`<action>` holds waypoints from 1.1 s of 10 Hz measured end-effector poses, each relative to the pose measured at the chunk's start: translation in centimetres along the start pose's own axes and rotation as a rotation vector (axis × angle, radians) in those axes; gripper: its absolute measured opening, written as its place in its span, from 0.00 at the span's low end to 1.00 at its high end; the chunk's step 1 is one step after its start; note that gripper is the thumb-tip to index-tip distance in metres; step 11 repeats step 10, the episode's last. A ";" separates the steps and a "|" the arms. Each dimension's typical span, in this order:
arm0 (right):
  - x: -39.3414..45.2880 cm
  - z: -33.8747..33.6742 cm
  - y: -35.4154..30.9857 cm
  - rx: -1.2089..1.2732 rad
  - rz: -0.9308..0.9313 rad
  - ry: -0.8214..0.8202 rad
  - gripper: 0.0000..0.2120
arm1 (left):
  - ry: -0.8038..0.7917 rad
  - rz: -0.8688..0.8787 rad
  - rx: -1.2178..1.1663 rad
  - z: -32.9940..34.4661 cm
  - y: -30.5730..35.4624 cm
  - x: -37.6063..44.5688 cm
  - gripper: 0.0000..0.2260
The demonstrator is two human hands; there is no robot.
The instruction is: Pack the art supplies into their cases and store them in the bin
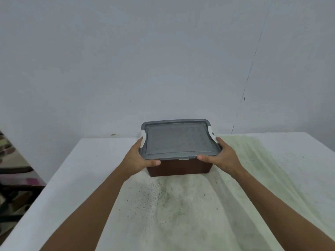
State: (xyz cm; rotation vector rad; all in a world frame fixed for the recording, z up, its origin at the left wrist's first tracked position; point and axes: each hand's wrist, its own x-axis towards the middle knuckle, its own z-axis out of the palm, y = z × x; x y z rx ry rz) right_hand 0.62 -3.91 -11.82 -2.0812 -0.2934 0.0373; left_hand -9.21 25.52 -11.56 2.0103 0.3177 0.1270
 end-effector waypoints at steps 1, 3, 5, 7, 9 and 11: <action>2.5 0.2 -0.4 0.003 -0.007 -0.005 0.54 | 0.028 -0.030 -0.032 0.0 0.6 2.3 0.54; 5.6 0.7 0.2 0.020 -0.010 -0.002 0.54 | 0.057 -0.049 -0.053 -0.2 0.4 5.1 0.55; 7.3 0.8 0.6 0.011 -0.010 -0.017 0.54 | 0.044 -0.047 -0.049 -0.6 0.2 7.0 0.53; 7.7 0.9 0.4 -0.008 -0.032 -0.031 0.53 | 0.007 -0.080 -0.015 -1.1 0.4 7.6 0.57; 5.9 0.9 -0.8 0.033 -0.028 0.029 0.52 | 0.131 -0.097 0.039 -0.4 0.7 6.3 0.56; 1.1 1.3 -0.3 0.086 -0.006 0.122 0.55 | 0.264 -0.107 0.079 1.4 -0.8 0.4 0.49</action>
